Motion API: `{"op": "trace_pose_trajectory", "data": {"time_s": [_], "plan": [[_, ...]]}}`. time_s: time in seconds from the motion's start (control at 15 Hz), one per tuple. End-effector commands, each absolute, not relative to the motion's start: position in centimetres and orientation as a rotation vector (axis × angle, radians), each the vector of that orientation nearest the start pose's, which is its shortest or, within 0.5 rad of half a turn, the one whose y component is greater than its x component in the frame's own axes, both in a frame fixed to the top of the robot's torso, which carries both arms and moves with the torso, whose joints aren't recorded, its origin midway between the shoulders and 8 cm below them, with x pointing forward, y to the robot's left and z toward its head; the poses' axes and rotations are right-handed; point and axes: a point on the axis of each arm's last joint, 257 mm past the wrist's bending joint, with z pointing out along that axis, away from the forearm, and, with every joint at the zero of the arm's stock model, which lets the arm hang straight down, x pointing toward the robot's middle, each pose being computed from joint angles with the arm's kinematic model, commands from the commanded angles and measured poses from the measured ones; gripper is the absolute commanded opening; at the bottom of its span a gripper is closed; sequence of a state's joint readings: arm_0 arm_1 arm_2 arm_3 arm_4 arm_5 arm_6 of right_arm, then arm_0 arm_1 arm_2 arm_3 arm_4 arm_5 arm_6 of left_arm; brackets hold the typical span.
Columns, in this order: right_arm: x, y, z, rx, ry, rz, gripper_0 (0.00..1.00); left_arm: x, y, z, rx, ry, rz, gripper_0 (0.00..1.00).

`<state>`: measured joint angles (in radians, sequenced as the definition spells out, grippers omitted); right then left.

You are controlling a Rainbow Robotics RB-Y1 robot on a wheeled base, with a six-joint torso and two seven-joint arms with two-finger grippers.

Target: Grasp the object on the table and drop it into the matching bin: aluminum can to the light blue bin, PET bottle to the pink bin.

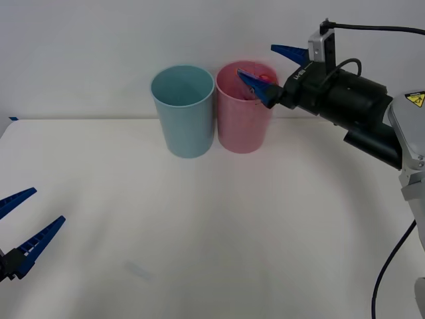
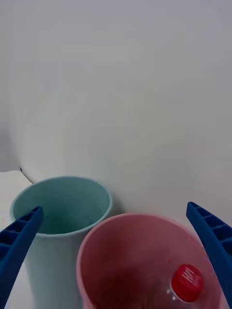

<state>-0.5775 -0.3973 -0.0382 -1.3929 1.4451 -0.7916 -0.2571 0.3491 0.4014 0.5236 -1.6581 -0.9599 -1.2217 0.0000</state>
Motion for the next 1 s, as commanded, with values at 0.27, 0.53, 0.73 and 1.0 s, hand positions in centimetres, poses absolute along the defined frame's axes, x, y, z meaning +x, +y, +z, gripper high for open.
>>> {"op": "trace_pose_trajectory", "data": {"time_s": [0.27, 0.53, 0.73, 1.0], "plan": [[51.7, -12.1, -4.3, -0.813, 1.264, 0.539, 1.0, 34.2, 33.0, -16.9, 0.465, 1.441, -0.567, 1.0], [45.8, -14.1, -6.6, -0.819, 1.285, 0.549, 1.0, 34.2, 33.0, -16.9, 0.465, 1.441, -0.567, 1.0], [42.4, -16.0, -7.9, -0.79, 1.308, 0.534, 1.0, 34.2, 33.0, -16.9, 0.465, 1.441, -0.567, 1.0], [39.4, -19.9, -10.3, -0.799, 1.317, 0.402, 1.0, 34.2, 33.0, -16.9, 0.465, 1.441, -0.567, 1.0]]}}
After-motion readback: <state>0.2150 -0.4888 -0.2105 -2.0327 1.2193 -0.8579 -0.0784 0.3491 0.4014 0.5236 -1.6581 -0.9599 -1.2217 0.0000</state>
